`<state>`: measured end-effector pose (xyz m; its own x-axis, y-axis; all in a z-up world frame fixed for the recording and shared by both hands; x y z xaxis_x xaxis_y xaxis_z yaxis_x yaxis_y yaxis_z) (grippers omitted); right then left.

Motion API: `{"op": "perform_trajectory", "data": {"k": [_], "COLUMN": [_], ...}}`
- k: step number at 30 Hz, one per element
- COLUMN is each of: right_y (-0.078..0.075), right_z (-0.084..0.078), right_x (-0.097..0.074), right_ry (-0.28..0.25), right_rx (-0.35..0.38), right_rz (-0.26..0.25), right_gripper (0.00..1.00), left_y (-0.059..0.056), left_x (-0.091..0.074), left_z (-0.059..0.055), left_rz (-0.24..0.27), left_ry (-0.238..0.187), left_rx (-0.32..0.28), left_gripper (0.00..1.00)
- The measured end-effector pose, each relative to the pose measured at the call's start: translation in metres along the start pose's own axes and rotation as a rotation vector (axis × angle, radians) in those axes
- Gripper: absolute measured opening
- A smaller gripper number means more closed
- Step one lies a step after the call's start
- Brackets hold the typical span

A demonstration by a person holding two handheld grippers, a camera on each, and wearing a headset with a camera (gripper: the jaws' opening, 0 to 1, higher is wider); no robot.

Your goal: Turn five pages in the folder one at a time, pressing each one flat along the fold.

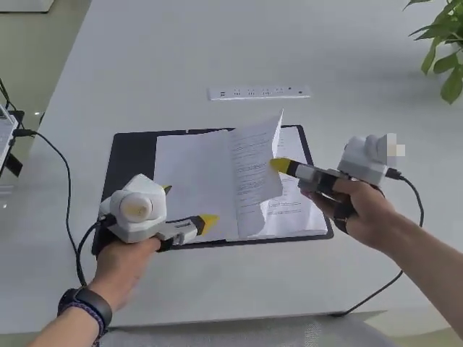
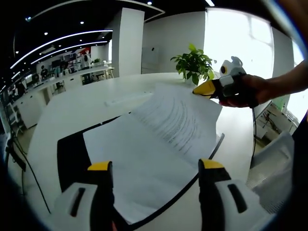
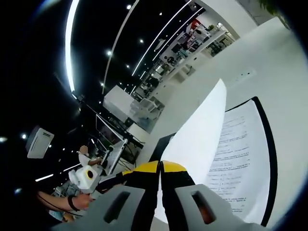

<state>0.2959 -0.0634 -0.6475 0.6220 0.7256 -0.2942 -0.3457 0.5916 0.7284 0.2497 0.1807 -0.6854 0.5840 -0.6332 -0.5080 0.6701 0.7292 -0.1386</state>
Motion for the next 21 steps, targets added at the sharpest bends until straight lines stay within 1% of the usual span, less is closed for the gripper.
{"op": "perform_trajectory", "data": {"k": [6, 8, 10, 12, 17, 18, 21], "right_y": [0.016, 0.022, 0.028, 0.033, 0.042, 0.044, 0.048], "right_z": [-0.002, -0.004, -0.006, -0.008, -0.015, -0.017, -0.022], "right_x": [0.015, 0.021, 0.026, 0.031, 0.044, 0.047, 0.054], "right_ry": [0.020, 0.030, 0.040, 0.052, 0.082, 0.090, 0.113], "right_rx": [-0.020, -0.027, -0.033, -0.038, -0.040, -0.041, -0.044], "right_rz": [0.046, 0.064, 0.081, 0.094, 0.120, 0.127, 0.140], "right_gripper": [0.00, 0.00, 0.00, 0.00, 0.00, 0.00, 0.00], "left_y": [0.011, 0.014, 0.017, 0.021, 0.025, 0.026, 0.027], "left_x": [-0.018, -0.024, -0.029, -0.035, -0.046, -0.049, -0.052], "left_z": [0.000, 0.000, -0.002, -0.003, -0.006, -0.005, -0.006], "left_rz": [0.032, 0.039, 0.051, 0.063, 0.085, 0.092, 0.100], "left_ry": [-0.014, -0.015, -0.015, -0.021, -0.032, -0.040, -0.045], "left_rx": [-0.008, -0.009, -0.004, -0.011, -0.028, -0.034, -0.039], "left_gripper": [0.72, 0.72, 0.72, 0.72, 0.72, 0.72, 0.73]}}
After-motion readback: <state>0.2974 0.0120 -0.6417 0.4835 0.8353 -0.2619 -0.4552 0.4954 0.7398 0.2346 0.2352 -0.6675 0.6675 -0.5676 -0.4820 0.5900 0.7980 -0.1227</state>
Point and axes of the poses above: the centre of the closed fingertips' face, and the gripper's own axes: x roughly forward along the fingers, y roughly to its left, z roughly out of its top, the point moved 8 cm from there along -x, roughly backward along the fingers, and after that the axes turned 5 degrees about -z, right-handed, at the moved point
